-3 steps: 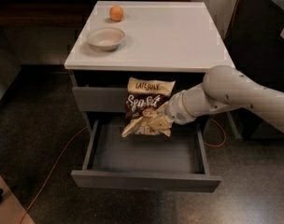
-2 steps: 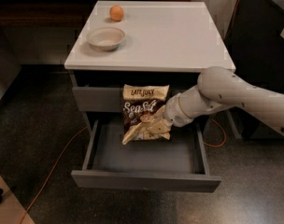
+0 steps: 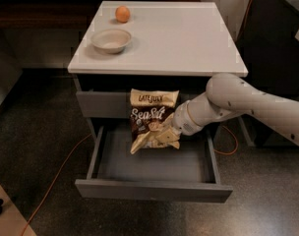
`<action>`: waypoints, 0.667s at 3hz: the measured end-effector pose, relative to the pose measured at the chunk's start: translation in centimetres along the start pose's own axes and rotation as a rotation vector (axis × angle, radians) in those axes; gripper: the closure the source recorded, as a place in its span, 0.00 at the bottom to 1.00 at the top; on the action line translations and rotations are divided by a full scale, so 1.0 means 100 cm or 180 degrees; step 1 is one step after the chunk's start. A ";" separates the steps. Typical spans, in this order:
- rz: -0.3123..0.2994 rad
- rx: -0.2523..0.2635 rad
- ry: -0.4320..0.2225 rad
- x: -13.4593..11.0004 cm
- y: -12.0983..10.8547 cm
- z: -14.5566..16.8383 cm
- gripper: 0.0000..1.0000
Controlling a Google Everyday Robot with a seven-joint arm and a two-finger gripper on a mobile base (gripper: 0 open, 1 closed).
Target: Place brown chip bag into middle drawer
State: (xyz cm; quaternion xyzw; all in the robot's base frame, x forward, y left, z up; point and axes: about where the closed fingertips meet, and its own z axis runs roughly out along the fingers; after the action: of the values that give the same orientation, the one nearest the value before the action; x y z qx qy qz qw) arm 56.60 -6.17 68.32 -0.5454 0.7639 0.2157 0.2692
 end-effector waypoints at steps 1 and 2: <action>0.0032 -0.0041 0.0083 0.035 -0.018 0.016 1.00; 0.0060 -0.0138 0.0153 0.060 -0.031 0.028 1.00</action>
Offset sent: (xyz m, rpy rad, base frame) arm 0.0293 -0.0560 -0.0894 -0.0461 0.0940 0.0252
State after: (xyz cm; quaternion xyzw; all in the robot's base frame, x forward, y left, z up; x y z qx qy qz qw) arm 58.48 -9.64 62.19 -0.5489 0.7704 0.2216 0.2368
